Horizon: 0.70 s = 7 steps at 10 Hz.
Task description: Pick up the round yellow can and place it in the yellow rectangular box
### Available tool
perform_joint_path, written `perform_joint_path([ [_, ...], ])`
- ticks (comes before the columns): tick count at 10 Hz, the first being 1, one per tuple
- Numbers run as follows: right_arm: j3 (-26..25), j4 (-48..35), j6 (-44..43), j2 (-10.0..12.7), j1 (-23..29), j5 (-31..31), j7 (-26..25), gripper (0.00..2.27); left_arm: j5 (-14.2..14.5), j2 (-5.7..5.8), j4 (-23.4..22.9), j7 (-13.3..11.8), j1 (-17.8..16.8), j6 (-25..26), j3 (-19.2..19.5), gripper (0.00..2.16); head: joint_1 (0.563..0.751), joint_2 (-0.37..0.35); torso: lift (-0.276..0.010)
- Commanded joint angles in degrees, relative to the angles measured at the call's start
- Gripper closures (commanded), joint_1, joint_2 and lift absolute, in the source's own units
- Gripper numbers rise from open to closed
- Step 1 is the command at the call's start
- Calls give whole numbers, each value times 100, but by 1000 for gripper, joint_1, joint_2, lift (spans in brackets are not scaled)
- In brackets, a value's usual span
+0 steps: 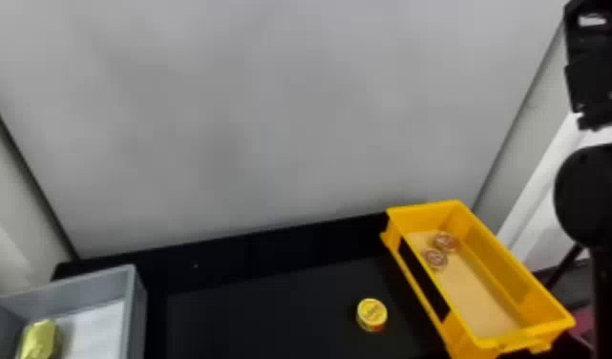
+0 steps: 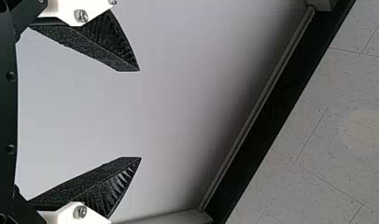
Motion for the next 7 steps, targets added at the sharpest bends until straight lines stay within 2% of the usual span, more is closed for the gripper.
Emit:
perform_joint_path([
  [1,-10,-4,-94,15,63,10,-137,91,8,11,-1,11,15,-7,-28,314,606,-81,0],
  [4,87,-4,-314,59,133,45,-638,110,-1,11,16,11,15,-33,-55,314,606,-81,0],
  [7,60,22,-516,85,142,45,-638,108,-1,11,34,20,6,-51,-90,314,606,-81,0],
])
